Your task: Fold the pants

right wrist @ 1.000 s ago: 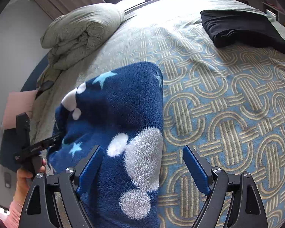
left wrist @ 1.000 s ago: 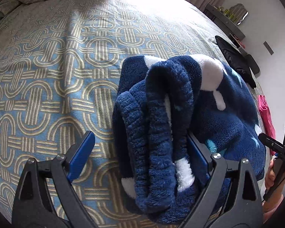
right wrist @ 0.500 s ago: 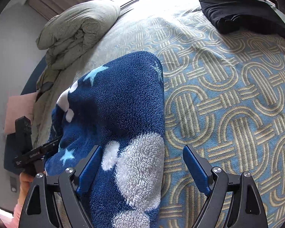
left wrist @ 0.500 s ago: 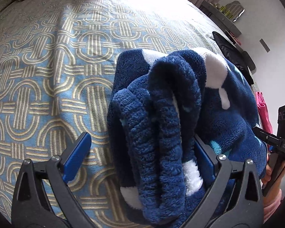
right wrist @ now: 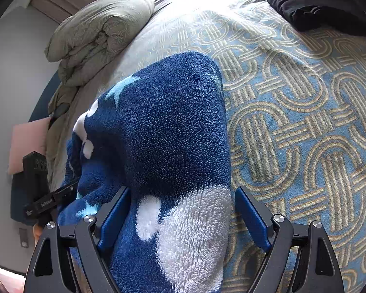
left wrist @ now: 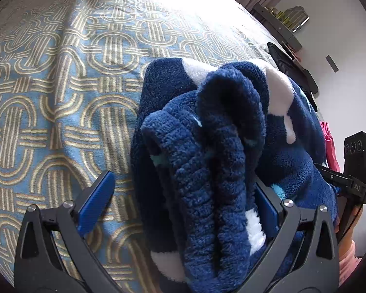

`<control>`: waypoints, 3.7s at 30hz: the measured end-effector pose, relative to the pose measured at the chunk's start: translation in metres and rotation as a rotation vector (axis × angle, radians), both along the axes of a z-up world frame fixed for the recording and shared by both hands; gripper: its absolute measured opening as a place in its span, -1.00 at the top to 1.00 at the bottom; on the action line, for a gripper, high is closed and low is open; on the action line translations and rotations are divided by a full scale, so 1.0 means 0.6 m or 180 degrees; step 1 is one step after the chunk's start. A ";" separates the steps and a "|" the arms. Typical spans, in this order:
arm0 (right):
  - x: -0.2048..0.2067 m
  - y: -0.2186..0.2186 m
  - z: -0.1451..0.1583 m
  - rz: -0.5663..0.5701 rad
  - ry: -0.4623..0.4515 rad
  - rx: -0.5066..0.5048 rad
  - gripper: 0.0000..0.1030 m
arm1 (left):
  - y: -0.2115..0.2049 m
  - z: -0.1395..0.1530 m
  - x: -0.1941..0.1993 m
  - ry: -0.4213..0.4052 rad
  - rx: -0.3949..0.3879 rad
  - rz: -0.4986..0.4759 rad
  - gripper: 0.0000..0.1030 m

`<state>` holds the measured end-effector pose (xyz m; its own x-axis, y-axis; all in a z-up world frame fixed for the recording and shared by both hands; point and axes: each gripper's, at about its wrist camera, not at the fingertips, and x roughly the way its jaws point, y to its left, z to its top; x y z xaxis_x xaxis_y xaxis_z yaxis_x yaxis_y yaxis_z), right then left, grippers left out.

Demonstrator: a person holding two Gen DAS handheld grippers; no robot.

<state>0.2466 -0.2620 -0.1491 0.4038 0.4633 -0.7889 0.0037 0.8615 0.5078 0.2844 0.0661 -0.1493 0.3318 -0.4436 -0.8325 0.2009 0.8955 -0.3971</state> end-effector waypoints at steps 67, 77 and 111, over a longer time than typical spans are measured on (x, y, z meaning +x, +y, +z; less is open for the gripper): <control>-0.256 -0.232 0.188 -0.0674 -0.1124 -0.0439 0.01 | -0.425 0.247 -0.204 -0.1185 0.0400 -0.1311 -0.01; -0.348 -0.399 0.224 -0.1366 -0.1328 -0.0621 0.01 | -0.631 0.284 -0.194 -0.1340 0.0243 -0.1903 -0.01; -0.382 -0.768 0.073 -0.3126 -0.0475 -0.0729 -0.86 | -1.099 0.115 -0.024 -0.1595 0.0787 -0.2702 -0.65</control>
<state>0.0174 -0.7226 -0.1050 0.6259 -0.2816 -0.7273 0.7114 0.5884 0.3844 0.2701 -0.5932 -0.0801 0.3234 -0.5292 -0.7844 0.9011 0.4252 0.0846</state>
